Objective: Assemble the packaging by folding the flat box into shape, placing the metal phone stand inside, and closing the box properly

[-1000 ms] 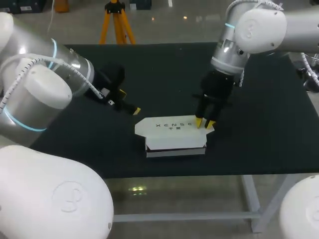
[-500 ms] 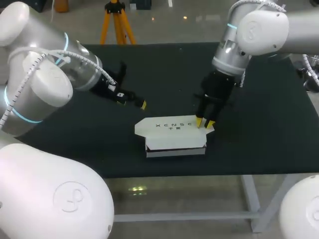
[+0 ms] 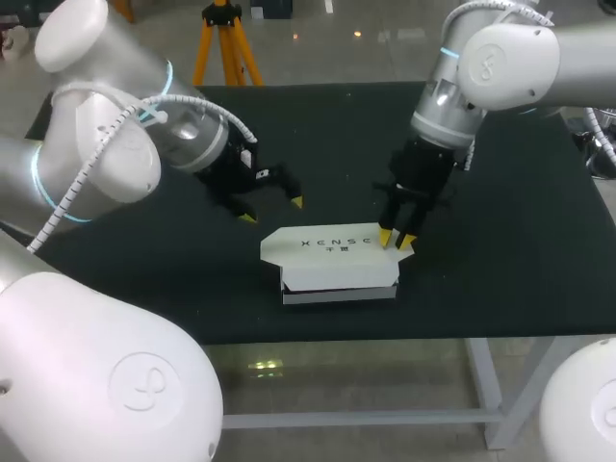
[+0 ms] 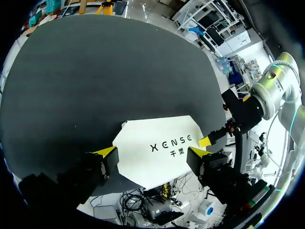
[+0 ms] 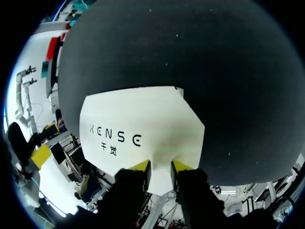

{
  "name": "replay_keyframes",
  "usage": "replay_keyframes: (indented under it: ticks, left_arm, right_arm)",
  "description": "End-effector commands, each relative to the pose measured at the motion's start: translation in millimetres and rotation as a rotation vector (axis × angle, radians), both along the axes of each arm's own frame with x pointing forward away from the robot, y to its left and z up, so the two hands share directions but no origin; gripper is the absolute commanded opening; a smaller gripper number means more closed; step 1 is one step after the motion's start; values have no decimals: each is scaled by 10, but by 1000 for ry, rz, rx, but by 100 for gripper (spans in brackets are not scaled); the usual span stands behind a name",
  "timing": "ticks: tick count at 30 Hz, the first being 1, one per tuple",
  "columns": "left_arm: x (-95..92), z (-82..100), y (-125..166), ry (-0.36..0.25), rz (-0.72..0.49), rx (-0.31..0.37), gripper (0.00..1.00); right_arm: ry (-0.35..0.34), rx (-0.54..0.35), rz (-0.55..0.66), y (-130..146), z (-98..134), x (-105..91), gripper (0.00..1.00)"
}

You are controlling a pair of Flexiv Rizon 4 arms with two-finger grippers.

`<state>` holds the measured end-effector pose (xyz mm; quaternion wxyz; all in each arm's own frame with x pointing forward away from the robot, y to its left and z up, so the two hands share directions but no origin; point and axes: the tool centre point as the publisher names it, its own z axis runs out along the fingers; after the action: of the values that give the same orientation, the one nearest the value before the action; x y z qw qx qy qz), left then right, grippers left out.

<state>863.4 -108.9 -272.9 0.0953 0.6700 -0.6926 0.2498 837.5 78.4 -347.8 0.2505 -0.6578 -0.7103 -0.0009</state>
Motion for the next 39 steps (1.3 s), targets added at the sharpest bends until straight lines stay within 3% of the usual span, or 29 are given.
replay_keyframes:
  ticks: [1, 3, 7, 11, 12, 14, 25, 30, 36, 39]
  left_arm:
    - [36, 43, -43, 71, -9, 112, 100]
    - [36, 43, -43, 71, -9, 112, 100]
    - [76, -46, -98, 144, 8, 100, 100]
    - [80, -121, -92, 224, 21, 100, 51]
    - [64, -158, -110, 233, 9, 107, 48]
    - [47, -200, -122, 258, 3, 115, 51]
    - [-76, -433, -180, 329, -2, 148, 43]
    - [-132, -530, -155, 335, 4, 152, 44]
    - [-162, -616, -142, 324, 21, 163, 53]
    - [-174, -659, -150, 319, 30, 166, 50]
  right_arm:
    - [-6, 0, -1, -8, -4, -17, 32]
    - [-11, 2, -4, -12, -5, -16, 32]
    - [-15, 9, -8, -17, -18, -27, 32]
    - [-25, 12, -9, -16, -26, -31, 32]
    - [-33, 12, -11, -17, -25, -34, 32]
    - [-43, 17, -14, -19, -23, -36, 33]
    - [-105, 39, -28, -11, -69, -58, 33]
    - [-130, 49, -39, -20, -90, -59, 33]
    - [-135, 51, -45, -15, -136, -47, 35]
    - [-141, 52, -52, -18, -157, -43, 34]
